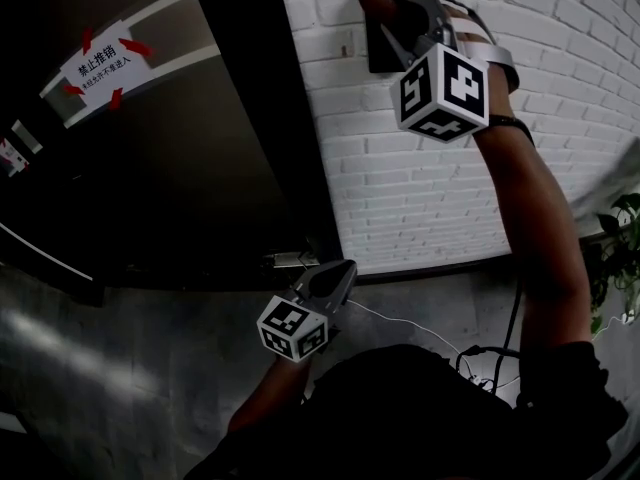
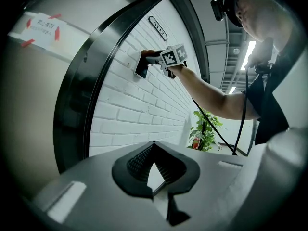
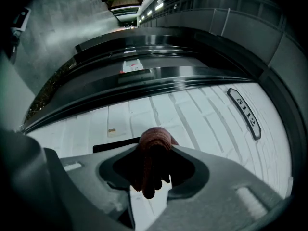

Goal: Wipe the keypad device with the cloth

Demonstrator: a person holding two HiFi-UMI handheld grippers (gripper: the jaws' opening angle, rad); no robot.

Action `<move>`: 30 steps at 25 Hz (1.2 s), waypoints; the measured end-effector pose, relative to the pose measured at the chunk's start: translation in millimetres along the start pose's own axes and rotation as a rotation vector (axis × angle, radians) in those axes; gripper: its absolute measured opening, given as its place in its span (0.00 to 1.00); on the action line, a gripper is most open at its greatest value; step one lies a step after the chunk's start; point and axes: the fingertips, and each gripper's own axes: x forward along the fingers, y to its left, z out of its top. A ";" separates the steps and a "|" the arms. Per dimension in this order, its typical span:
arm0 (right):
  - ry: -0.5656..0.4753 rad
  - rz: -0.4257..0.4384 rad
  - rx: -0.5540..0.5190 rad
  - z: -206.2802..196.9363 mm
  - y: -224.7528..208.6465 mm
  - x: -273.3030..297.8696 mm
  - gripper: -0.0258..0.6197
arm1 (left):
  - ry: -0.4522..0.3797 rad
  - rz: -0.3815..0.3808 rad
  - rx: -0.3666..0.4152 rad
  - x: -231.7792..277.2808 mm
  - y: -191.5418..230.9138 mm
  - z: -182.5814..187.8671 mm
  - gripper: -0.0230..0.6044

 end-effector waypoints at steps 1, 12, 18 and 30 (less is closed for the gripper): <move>0.001 0.005 0.001 -1.1 3.2 -0.7 0.26 | 0.001 -0.003 -0.001 0.5 -0.6 0.1 0.06; 0.005 0.057 0.007 -14.4 44.9 -8.9 0.25 | 0.004 -0.003 0.001 1.9 0.6 -0.6 0.06; 0.013 0.091 0.012 -20.5 68.1 -12.0 0.25 | 0.007 -0.003 0.001 2.0 0.7 -1.2 0.06; 0.028 0.144 0.028 -31.9 105.0 -17.5 0.25 | 0.009 -0.001 0.002 1.3 -0.8 -2.3 0.06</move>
